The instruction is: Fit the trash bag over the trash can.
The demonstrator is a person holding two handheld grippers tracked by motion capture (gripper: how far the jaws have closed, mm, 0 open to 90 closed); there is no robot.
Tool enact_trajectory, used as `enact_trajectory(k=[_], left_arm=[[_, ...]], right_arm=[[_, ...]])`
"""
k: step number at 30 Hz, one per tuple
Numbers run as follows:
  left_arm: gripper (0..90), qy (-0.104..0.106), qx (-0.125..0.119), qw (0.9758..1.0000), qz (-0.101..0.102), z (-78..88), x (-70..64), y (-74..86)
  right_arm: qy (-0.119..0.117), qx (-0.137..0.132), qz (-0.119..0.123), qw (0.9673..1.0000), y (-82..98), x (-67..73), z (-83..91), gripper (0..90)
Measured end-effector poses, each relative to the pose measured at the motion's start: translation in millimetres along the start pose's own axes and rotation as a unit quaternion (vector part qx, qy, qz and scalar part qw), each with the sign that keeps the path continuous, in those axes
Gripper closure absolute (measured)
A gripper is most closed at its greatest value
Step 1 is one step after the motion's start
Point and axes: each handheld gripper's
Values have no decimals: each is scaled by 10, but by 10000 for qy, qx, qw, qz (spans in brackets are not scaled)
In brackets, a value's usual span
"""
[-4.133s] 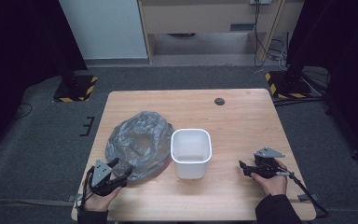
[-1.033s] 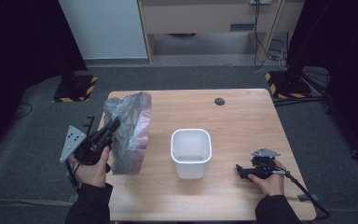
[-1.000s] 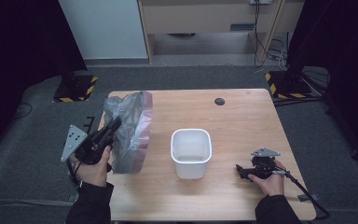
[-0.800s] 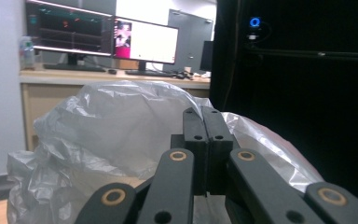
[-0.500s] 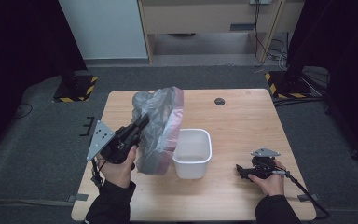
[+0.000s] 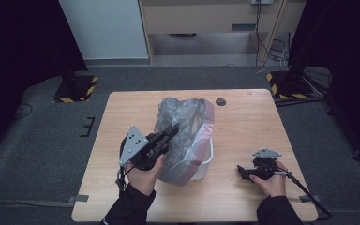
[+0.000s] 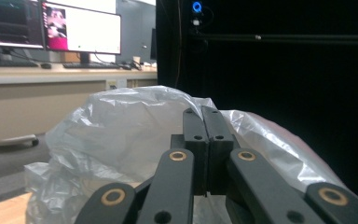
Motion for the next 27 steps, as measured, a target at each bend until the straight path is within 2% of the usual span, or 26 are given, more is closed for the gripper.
enact_trajectory(k=[8,11,17,24,27], left_arm=[[893,99,457,9989,-75,-227,-63,185],[889,137,533,9985,-58,-280,-78,221],[875,209,788,9966,-99,-487,-151,347],[832,258,942,9951,-124,-603,-172,440],[755,362,916,9951,-118,-630,-175,460]], right_arm=[[-5,-2,-3,10000,0,0,0,25],[-4,-2,-2,10000,0,0,0,25],[12,21,-19,10000,1,3,0,9],[-4,18,38,10000,3,2,-1,6],[-1,17,30,10000,2,3,-1,7]])
Point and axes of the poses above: each handheld gripper's, and its own axes: z roughly backward along the jaws, y roughly out of its underside, x roughly to its left, and after that the axes turned 8 degrees about y, right-handed
